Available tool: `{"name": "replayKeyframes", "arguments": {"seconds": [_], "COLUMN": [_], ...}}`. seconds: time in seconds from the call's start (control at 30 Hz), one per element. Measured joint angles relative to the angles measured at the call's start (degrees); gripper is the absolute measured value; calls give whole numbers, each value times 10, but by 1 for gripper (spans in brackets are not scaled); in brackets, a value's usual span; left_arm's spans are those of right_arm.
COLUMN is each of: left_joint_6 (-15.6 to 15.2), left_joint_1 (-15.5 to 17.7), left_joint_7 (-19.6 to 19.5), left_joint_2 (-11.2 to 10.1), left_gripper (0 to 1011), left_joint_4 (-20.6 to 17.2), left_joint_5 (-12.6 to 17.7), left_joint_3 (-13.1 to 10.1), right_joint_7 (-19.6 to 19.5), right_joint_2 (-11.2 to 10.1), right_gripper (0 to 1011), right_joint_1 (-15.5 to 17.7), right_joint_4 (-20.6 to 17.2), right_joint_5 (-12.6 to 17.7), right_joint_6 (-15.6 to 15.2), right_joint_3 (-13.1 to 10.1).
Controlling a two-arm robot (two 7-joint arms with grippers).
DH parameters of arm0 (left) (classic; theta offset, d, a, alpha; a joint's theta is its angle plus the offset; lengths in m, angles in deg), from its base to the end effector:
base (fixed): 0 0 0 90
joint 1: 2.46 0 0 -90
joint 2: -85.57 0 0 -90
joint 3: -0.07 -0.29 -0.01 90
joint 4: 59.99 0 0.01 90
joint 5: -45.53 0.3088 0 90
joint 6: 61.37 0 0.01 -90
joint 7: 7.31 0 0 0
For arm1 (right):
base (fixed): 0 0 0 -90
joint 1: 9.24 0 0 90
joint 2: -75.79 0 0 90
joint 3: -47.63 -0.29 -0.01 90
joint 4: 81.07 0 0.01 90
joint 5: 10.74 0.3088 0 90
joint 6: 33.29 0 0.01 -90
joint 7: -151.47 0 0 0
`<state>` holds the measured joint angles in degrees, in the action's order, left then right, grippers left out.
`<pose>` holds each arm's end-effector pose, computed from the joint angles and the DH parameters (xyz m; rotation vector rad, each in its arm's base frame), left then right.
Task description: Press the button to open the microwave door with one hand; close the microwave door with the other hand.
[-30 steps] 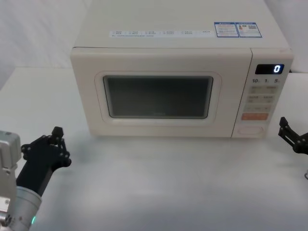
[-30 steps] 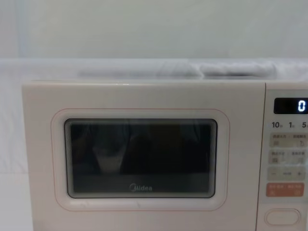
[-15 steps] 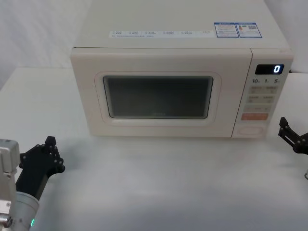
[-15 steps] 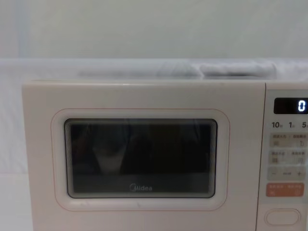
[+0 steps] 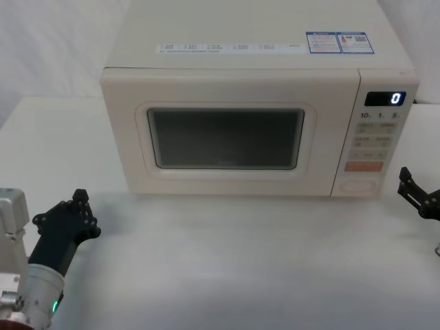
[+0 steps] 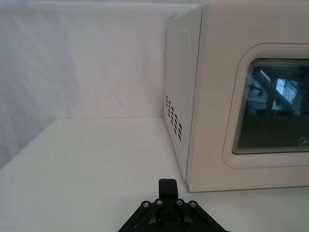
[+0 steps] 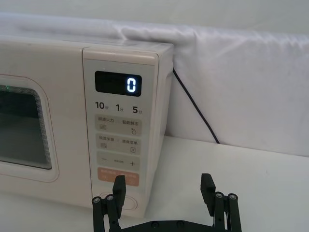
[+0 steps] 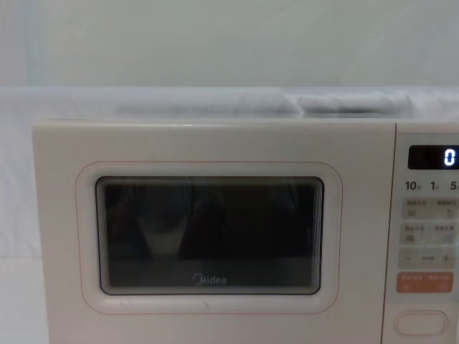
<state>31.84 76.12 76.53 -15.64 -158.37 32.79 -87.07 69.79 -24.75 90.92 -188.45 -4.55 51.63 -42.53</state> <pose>0.2714 0.0653 -0.3046 -0.0241 0.0067 1.4844 0.2769 -0.0383 -0.2544 -0.0357 -0.0807 -1.3802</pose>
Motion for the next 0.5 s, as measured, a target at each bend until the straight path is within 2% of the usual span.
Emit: {"name": "replayKeyframes", "arguments": {"seconds": [0.4, 0.5], "left_joint_6": [-3, -2], "left_joint_1": [3, 2], "left_joint_7": [-1, -1], "left_joint_2": [2, 1], "left_gripper": [0, 53], "left_joint_4": [1, 0], "left_joint_5": [3, 3], "left_joint_3": [-1, -1], "right_joint_7": [0, 0], "right_joint_2": [0, 0], "right_gripper": [1002, 1002], "right_joint_1": [0, 0], "right_joint_4": [0, 0], "right_joint_5": [0, 0], "right_joint_6": [0, 0], "right_joint_3": [0, 0]}}
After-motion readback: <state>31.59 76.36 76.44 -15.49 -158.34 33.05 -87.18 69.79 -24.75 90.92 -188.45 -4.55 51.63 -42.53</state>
